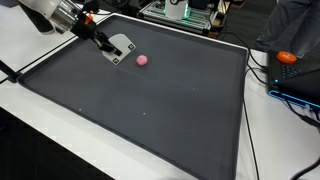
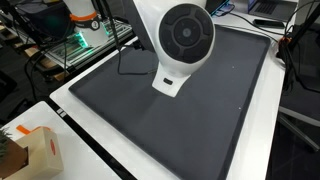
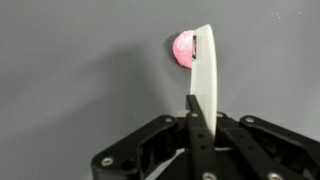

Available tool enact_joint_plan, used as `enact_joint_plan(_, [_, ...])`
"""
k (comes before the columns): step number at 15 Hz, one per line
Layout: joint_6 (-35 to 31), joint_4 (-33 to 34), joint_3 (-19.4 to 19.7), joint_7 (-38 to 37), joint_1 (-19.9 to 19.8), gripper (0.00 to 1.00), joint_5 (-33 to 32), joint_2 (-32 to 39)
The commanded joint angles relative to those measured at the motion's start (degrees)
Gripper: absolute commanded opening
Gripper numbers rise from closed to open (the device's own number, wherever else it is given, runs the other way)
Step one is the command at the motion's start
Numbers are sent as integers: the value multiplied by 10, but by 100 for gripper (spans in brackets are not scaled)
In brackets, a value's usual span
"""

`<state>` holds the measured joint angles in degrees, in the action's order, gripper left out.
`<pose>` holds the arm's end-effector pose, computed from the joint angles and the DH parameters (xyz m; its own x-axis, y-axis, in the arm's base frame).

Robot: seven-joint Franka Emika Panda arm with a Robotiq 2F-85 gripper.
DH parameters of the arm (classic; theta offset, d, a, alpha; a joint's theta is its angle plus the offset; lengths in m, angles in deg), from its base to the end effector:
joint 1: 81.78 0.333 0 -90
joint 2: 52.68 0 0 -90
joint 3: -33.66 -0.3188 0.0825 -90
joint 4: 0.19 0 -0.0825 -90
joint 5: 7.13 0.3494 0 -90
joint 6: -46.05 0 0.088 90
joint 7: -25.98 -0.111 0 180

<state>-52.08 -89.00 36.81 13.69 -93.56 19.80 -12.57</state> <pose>0.6088 -0.1120 0.2351 0.6794 -0.4533 -0.5769 -0.6567 -0.7264 -0.2026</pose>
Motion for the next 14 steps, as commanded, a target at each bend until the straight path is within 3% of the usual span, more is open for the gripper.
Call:
enact_joint_plan(1, [-28,-91,11,-6,-4,1,28,-60])
enact_joint_plan(14, [-201,-281,23,-17,5,1,110,-159])
